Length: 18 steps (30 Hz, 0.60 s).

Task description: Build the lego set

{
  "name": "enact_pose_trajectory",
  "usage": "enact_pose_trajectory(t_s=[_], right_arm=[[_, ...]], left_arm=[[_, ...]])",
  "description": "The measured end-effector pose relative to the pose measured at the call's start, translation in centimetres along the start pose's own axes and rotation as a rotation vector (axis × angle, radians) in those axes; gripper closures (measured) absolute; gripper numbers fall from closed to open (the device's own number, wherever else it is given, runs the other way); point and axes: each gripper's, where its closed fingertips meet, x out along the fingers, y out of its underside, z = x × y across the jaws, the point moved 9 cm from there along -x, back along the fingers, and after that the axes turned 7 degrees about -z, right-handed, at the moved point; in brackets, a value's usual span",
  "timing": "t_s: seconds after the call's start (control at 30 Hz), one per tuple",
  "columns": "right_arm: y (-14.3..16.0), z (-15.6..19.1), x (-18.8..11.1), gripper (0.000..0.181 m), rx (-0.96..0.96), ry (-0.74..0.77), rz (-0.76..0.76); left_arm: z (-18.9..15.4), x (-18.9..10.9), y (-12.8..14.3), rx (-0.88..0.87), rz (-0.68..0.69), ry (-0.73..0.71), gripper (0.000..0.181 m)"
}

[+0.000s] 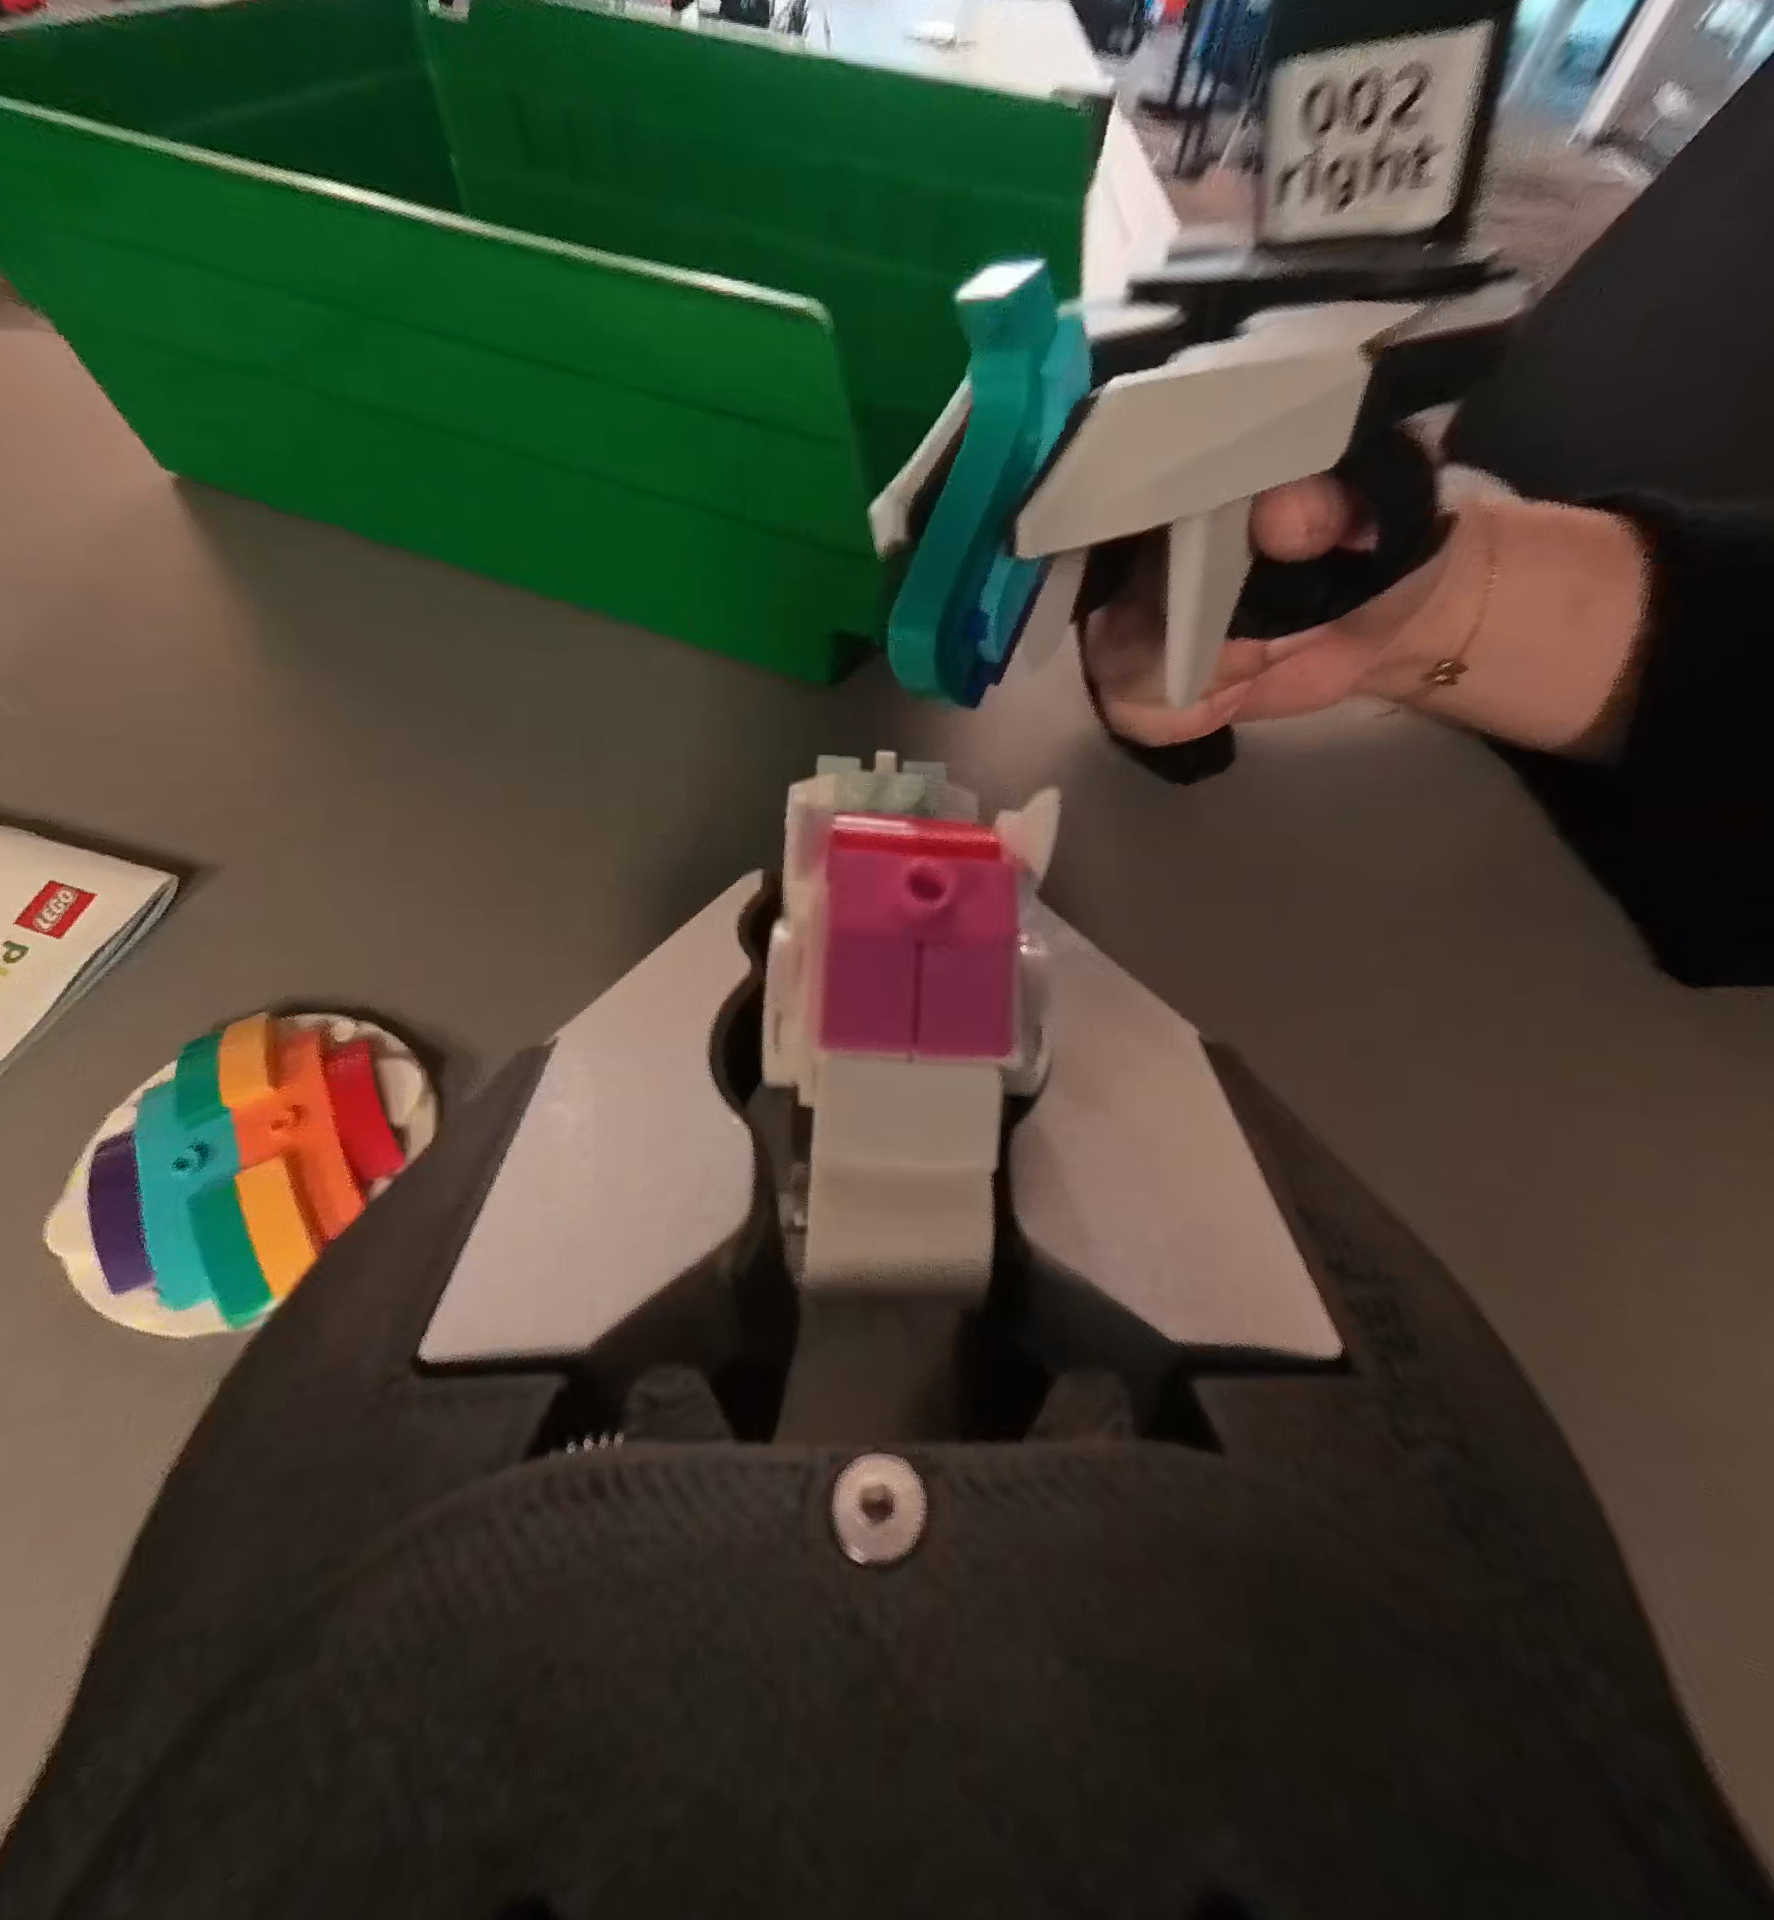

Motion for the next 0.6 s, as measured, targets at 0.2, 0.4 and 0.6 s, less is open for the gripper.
enact_pose_trajectory(t_s=[0.2,0.4,0.6], right_arm=[[-0.2,0.9,0.0,0.169,0.079,-0.150,-0.055],[0.1,1.1,0.1,0.169,0.117,-0.207,-0.049],[0.3,1.1,0.4,0.168,0.134,-0.192,-0.067]], left_arm=[[-1.4,-2.0,-0.3,-0.086,-0.163,0.223,0.143],[-1.3,-2.2,-0.3,-0.114,-0.172,0.275,0.144],[-1.3,-2.2,-0.3,-0.141,-0.179,0.324,0.145]])
